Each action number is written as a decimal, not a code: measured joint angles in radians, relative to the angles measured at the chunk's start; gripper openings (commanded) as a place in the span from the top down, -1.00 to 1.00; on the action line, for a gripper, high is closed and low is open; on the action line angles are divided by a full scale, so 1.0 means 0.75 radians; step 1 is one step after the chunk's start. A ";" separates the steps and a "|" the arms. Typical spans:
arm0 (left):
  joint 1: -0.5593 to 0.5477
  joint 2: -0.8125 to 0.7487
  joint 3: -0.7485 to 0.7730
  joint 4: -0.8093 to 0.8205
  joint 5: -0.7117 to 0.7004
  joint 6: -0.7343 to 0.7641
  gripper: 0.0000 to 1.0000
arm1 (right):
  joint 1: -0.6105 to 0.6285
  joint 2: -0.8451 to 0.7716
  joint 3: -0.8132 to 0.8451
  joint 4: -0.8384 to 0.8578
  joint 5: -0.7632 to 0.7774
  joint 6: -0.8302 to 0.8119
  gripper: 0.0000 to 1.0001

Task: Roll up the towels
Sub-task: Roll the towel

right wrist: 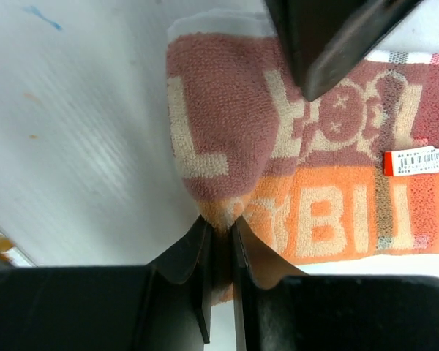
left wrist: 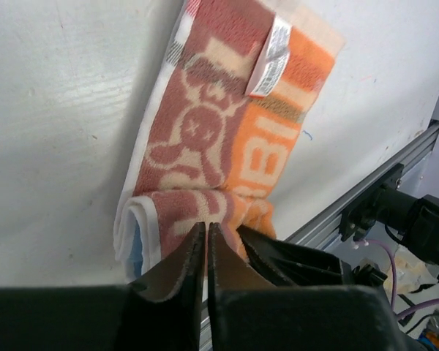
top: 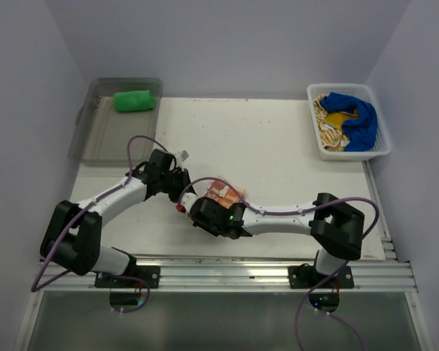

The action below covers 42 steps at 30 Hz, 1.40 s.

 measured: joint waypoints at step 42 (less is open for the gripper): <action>0.111 -0.330 -0.190 -0.010 0.166 0.005 0.92 | -0.635 0.129 -0.019 0.084 -1.466 0.462 1.00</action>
